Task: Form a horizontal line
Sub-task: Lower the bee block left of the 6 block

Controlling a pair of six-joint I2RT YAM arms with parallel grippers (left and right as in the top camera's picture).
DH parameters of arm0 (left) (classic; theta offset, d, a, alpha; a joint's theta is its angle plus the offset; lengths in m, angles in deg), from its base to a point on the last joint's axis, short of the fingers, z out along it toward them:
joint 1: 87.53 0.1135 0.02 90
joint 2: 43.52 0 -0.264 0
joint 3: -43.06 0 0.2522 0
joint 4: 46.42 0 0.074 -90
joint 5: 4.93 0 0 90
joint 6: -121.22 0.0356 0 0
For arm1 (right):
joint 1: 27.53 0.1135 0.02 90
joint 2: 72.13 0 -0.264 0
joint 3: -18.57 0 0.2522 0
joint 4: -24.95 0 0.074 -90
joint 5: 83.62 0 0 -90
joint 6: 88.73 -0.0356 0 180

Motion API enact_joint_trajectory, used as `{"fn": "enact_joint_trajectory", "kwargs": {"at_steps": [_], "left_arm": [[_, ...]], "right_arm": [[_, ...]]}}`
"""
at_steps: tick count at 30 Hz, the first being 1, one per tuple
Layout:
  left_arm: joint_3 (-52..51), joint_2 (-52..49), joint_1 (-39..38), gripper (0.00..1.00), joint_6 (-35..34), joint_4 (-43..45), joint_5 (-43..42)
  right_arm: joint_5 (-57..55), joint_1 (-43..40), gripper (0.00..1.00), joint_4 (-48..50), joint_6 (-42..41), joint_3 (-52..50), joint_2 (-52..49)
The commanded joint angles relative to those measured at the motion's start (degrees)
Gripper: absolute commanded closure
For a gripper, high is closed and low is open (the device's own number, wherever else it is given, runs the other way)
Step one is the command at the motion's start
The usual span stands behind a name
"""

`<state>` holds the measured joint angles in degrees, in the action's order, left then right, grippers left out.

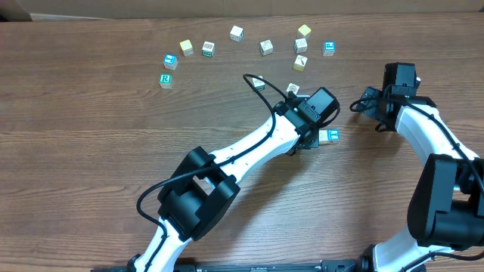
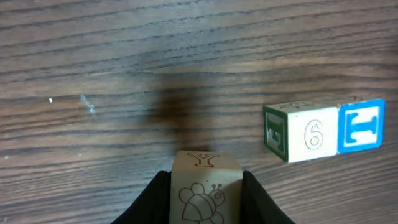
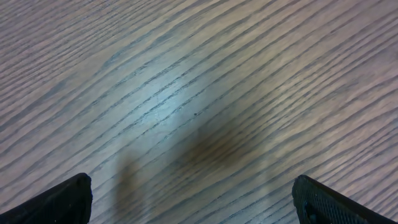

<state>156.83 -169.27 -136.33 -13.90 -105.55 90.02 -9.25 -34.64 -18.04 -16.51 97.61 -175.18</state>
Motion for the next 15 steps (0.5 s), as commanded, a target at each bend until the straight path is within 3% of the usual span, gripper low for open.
{"fn": "enact_joint_trajectory", "kwargs": {"at_steps": [1, 15], "left_arm": [[-1.4, -0.5, -0.4, 0.77, -1.2, 0.5, 0.1], [-1.4, -0.5, -0.5, 0.77, -1.2, 1.0, 1.0]], "right_arm": [[-0.3, -0.1, 0.00, 0.3, 0.0, 0.7, 0.1], [-0.3, -0.1, 0.00, 0.3, 0.0, 0.7, 0.1]]}}
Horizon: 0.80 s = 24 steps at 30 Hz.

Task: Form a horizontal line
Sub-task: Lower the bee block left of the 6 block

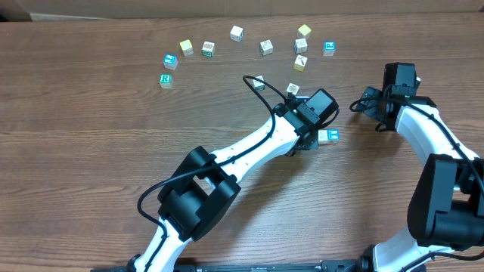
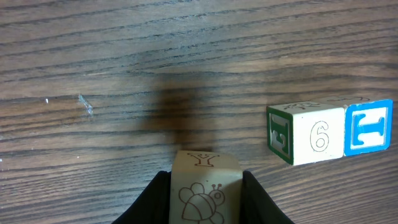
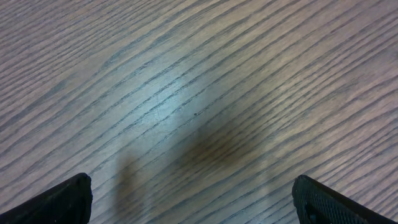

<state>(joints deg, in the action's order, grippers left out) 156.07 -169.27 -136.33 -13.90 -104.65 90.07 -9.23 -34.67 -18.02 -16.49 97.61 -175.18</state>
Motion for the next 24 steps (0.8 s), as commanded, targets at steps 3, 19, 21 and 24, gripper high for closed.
{"fn": "enact_joint_trajectory", "kwargs": {"at_steps": [3, 19, 21, 24], "left_arm": [[-0.7, -0.5, -0.7, 0.77, -1.2, 0.2, 1.2], [-3.0, -0.5, -1.1, 0.76, -1.2, 3.0, 1.6], [-3.0, -0.5, -1.1, 0.76, -1.2, 3.0, 1.6], [-3.0, -0.5, -1.1, 0.74, -1.2, 3.0, 1.6]], "right_arm": [[-0.3, -0.1, 0.00, 0.3, 0.0, 0.7, 0.1], [-0.3, -0.1, 0.00, 0.3, 0.0, 0.7, 0.1], [-0.3, -0.1, 0.00, 0.3, 0.0, 0.7, 0.1], [-0.3, -0.1, 0.00, 0.3, 0.0, 0.7, 0.1]]}}
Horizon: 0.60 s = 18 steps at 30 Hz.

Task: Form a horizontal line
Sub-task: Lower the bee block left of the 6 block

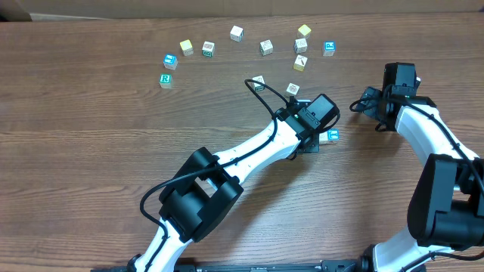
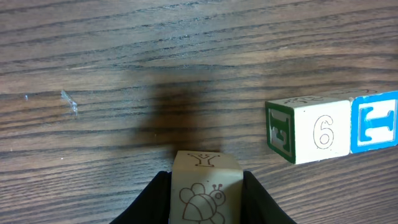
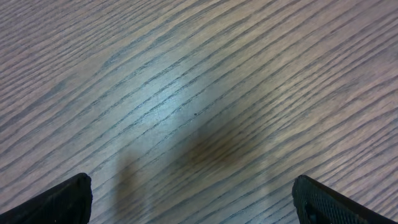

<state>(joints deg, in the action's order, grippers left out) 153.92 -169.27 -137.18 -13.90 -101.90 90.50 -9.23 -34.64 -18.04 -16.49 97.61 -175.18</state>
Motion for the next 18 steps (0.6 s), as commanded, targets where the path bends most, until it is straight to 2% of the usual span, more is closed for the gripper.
{"fn": "enact_joint_trajectory", "kwargs": {"at_steps": [1, 7, 18], "left_arm": [[-0.9, -0.5, -0.3, 0.73, -1.2, 0.2, 1.2], [-0.9, -0.5, -0.3, 0.68, -1.2, 0.2, 1.2], [-0.9, -0.5, -0.3, 0.48, -1.1, 0.2, 1.2]], "right_arm": [[-0.3, -0.1, 0.00, 0.3, 0.0, 0.7, 0.1], [-0.3, -0.1, 0.00, 0.3, 0.0, 0.7, 0.1], [-0.3, -0.1, 0.00, 0.3, 0.0, 0.7, 0.1]]}}
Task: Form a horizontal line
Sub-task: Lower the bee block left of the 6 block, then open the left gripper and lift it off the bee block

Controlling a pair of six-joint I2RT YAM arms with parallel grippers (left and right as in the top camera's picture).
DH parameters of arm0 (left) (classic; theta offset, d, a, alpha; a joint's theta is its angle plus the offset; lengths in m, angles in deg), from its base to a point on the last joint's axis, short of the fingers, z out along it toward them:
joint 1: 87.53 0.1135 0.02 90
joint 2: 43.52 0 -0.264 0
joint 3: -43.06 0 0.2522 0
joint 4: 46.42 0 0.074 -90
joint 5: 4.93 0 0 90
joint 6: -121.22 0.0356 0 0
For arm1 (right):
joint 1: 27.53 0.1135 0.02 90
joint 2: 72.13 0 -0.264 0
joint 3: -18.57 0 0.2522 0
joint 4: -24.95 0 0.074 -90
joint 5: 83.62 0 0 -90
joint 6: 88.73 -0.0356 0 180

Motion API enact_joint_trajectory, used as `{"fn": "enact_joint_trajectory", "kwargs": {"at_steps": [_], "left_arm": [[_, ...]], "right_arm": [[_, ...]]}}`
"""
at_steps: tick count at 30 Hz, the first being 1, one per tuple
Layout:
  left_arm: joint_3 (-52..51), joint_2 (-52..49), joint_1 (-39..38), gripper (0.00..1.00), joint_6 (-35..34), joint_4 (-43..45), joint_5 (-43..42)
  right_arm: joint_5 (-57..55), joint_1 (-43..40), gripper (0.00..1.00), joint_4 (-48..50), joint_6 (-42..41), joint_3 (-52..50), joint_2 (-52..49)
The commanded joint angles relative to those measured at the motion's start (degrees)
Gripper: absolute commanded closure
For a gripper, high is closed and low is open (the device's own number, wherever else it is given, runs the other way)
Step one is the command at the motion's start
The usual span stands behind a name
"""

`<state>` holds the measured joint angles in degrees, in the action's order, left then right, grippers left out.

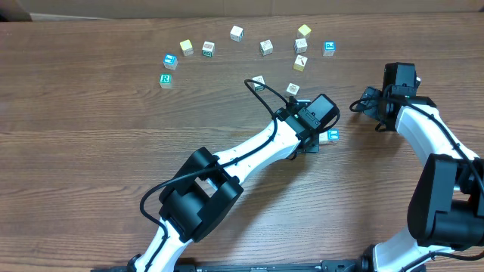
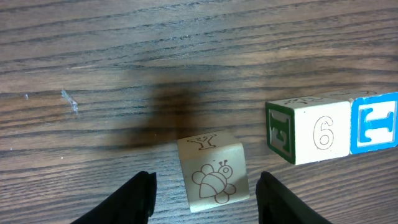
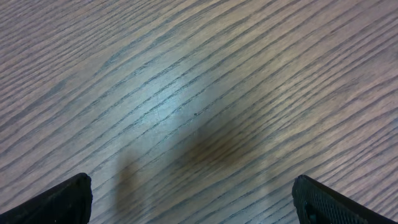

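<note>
A pale block with a Y and a bee drawing (image 2: 214, 171) lies on the table, turned slightly askew, between the spread fingers of my open left gripper (image 2: 207, 198). A small gap to its right stands a block with a 6 and a green side (image 2: 311, 134), touching a blue-lettered block (image 2: 375, 122). In the overhead view the left gripper's head (image 1: 318, 115) covers these blocks except the blue one (image 1: 330, 136). My right gripper (image 3: 189, 205) is open over bare wood at the right (image 1: 363, 102).
Several loose letter blocks form an arc at the far side of the table, from a blue one (image 1: 166, 78) to another blue one (image 1: 329, 47). Two more blocks (image 1: 259, 81) (image 1: 293, 88) sit just beyond the left arm's cable.
My left gripper has opened and let go of the bee block. The block now rests on the table, slightly rotated, left of the 6 block. The right arm has not moved.
At all three earlier moments my left gripper was shut on the bee block, just left of the 6 and blue blocks, shifting only a little. Now the block lies on the table between the opened fingers. The right gripper stayed open and still.
</note>
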<state>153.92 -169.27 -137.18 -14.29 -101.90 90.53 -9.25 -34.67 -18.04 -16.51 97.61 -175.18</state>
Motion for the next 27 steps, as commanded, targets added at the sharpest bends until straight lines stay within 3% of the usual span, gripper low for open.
{"fn": "enact_joint_trajectory", "kwargs": {"at_steps": [1, 22, 27], "left_arm": [[-0.9, -0.5, -0.3, 0.46, -0.3, 0.2, 1.1], [1.5, 4.7, 2.8, 0.39, 3.8, -1.2, 1.4], [1.5, 4.7, 4.5, 0.47, 3.8, -3.3, 1.9]], "right_arm": [[-0.3, -0.1, 0.00, 0.3, 0.0, 0.7, 0.1], [-0.3, -0.1, 0.00, 0.3, 0.0, 0.7, 0.1], [-0.3, -0.1, 0.00, 0.3, 0.0, 0.7, 0.1]]}}
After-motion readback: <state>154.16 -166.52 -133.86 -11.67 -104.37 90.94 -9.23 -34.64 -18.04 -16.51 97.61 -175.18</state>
